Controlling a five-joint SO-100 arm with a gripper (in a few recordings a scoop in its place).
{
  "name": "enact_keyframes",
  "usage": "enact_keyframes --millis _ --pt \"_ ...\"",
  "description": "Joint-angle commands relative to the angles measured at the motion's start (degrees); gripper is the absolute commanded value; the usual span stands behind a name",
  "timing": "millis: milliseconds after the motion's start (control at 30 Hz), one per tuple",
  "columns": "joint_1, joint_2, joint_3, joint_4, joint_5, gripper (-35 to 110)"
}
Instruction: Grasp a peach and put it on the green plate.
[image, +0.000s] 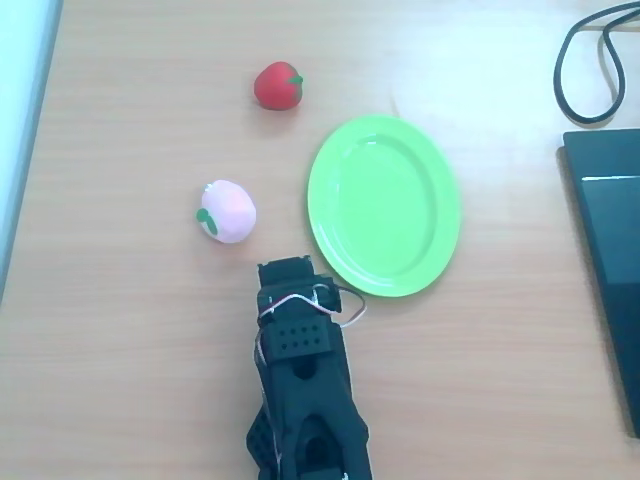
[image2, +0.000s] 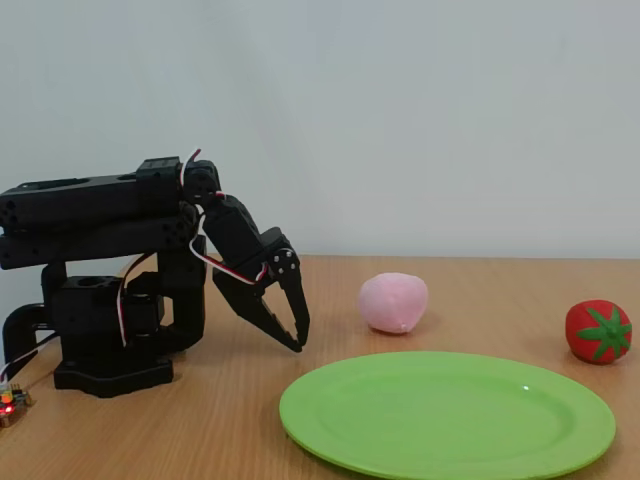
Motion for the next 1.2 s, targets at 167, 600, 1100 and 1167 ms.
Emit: enact_keyframes --millis 167,600,1100,1167 --pt "-5.36 1.32 0.35 0.26 -4.66 -8" --pt "-5.01 1.41 0.35 0.26 -4.48 -8" --pt "-5.10 1.41 0.35 0.26 -4.66 -8" --pt "-4.83 1.23 0.26 0.26 -4.66 -8"
